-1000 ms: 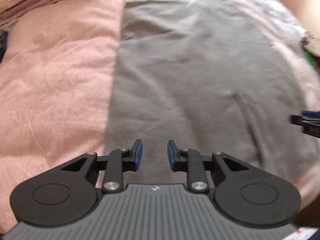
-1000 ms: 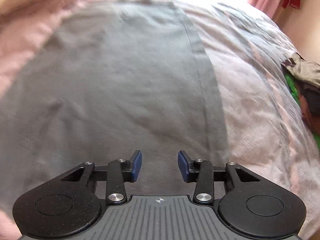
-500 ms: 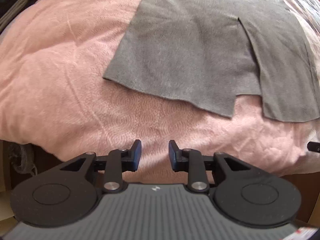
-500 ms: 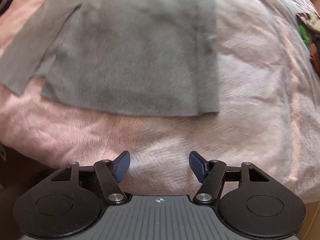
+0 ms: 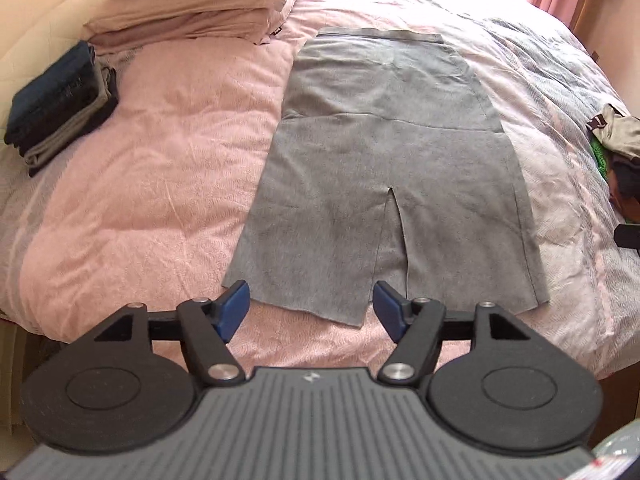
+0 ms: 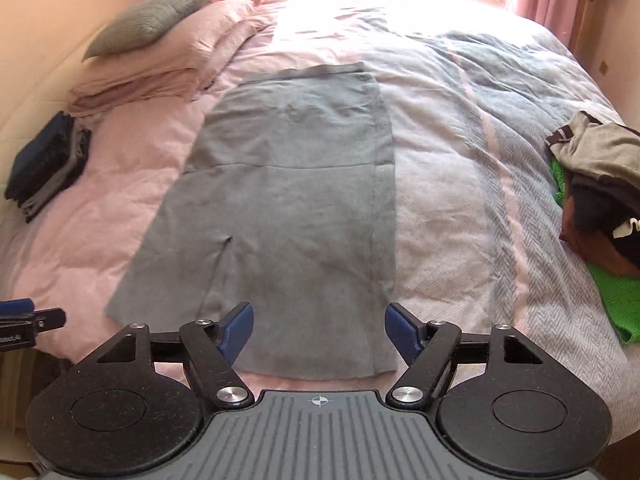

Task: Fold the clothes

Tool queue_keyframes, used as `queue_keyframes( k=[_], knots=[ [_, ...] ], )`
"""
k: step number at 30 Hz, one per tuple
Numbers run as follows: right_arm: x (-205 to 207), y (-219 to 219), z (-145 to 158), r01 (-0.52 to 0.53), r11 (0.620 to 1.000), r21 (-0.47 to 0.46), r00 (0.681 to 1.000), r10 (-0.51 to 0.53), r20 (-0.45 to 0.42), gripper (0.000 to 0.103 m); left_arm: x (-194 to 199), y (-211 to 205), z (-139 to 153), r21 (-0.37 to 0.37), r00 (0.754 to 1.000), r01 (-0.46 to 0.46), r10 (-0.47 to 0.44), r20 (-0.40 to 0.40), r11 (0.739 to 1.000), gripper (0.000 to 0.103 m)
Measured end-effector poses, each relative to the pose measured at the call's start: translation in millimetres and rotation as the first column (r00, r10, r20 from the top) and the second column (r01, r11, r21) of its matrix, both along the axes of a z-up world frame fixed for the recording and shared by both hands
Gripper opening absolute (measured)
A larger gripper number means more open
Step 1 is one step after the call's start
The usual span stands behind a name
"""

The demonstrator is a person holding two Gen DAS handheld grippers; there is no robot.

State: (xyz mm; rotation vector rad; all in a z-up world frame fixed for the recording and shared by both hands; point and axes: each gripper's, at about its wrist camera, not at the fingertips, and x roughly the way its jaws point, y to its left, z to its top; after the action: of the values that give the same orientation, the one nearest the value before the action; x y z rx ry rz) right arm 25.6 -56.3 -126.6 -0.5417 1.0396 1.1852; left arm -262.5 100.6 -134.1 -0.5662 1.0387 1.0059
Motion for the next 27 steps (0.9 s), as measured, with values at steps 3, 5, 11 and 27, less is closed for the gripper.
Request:
queue_keyframes(
  k=[3, 5, 11, 27],
  knots=[
    [-11.2, -10.5, 16.4, -0.030, 0.999, 0.012, 0.999, 0.030, -0.029, 0.070, 1.3, -15.4, 18.4, 0.021, 1.000, 0.019, -0.019, -0.004, 1.000, 0.066],
    [-19.4, -17.9, 21.9, -0.046, 0.999, 0.007, 0.998, 0.047, -0.034, 0.070, 4.2, -24.0, 27.2, 0.038, 1.000, 0.030, -0.030, -0.007, 0.999, 0.067],
    [-30.0, -34.9, 15.5, -0.100, 0.995, -0.016, 0.995, 0.100, 0.005, 0.070, 14.5, -43.1, 46.3, 0.075, 0.997, 0.071, -0.071, 0.004, 0.995, 0.072],
    [-32.5, -51.4, 12.1, -0.131, 0.991, -0.035, 0.991, 0.132, 0.029, 0.070, 26.8, -60.9, 49.3, 0.059, 0.993, 0.117, -0.118, 0.007, 0.991, 0.072]
  ],
)
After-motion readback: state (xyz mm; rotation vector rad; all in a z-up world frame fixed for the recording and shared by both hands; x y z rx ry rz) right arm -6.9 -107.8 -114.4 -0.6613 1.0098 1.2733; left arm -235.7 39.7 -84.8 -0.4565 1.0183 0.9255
